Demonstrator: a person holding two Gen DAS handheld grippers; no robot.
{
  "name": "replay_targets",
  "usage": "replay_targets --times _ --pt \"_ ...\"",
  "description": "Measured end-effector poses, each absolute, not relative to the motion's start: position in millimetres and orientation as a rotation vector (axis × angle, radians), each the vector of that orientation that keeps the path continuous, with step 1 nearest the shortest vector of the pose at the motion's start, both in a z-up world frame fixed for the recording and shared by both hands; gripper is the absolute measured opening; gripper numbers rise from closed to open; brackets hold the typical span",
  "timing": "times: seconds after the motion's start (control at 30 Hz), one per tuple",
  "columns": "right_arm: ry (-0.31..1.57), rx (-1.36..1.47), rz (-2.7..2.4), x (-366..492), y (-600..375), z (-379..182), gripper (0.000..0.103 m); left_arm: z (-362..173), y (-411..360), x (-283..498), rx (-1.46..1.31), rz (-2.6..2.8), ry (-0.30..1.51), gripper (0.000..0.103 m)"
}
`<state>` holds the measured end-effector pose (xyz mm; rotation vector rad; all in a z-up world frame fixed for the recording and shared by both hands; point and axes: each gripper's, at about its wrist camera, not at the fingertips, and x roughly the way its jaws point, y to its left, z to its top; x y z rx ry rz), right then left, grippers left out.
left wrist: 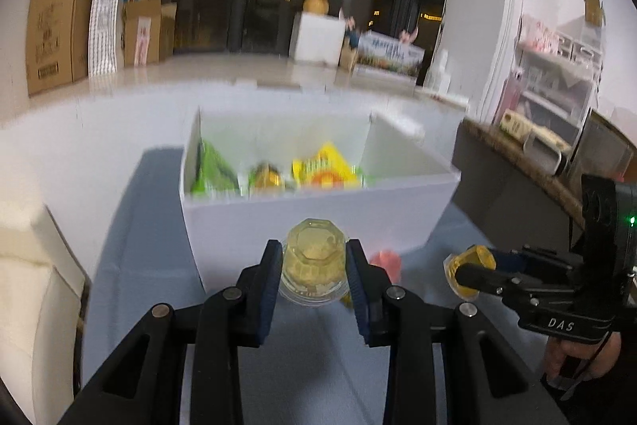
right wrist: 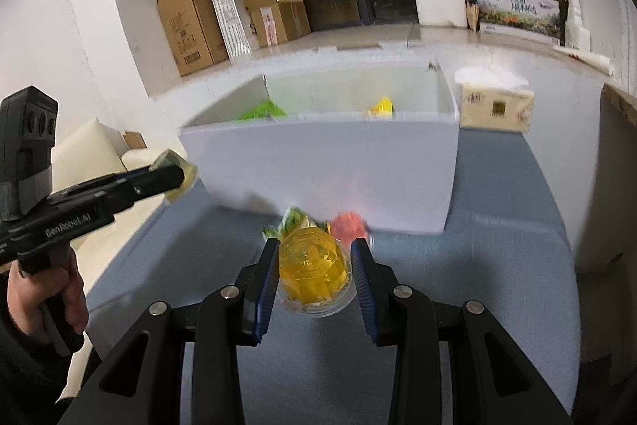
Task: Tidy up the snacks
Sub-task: 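Drop both jelly cups into the white box by opening both grippers, then grasp the pink jelly cup with the right gripper while the left grasps the green pea pack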
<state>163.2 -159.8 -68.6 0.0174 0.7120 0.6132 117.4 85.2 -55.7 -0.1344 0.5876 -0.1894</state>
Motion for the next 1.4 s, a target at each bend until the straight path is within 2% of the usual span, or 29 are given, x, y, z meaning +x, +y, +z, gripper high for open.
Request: replay_targets --times 0.27,0.53,0.57,0.6,0.63,0.67,1.2,1.4 --pt "0.603 0.006 0.603 220.0 -145.8 -10.1 0.039 -8.6 74.2 195.9 -0.089 -0.197 0.529 0.036" --pt "0.678 0.000 0.568 292.7 -134.2 -17.0 0.039 -28.4 68.8 247.8 -0.032 -0.161 0.600 0.037" --pt "0.693 -0.005 0.557 298.8 -133.2 -22.8 0.042 -32.9 69.7 251.2 -0.033 -0.145 0.615 0.043" --pt "0.703 -0.008 0.549 301.2 -132.7 -26.7 0.051 -37.3 69.9 252.5 -0.033 -0.135 0.631 0.069" --pt "0.708 -0.006 0.541 302.1 -133.6 -30.0 0.082 -40.5 71.0 254.3 -0.036 -0.128 0.648 0.087" --pt "0.704 0.003 0.533 300.9 -136.1 -32.8 0.102 -42.6 71.9 252.9 -0.036 -0.123 0.648 0.103" --pt "0.659 0.090 0.533 275.3 -161.0 -23.0 0.103 -30.2 70.0 226.0 -0.015 -0.096 0.623 0.103" --pt "0.628 0.062 0.557 233.3 -165.9 -19.4 0.103 -31.6 75.2 189.8 -0.058 -0.101 0.620 0.103"
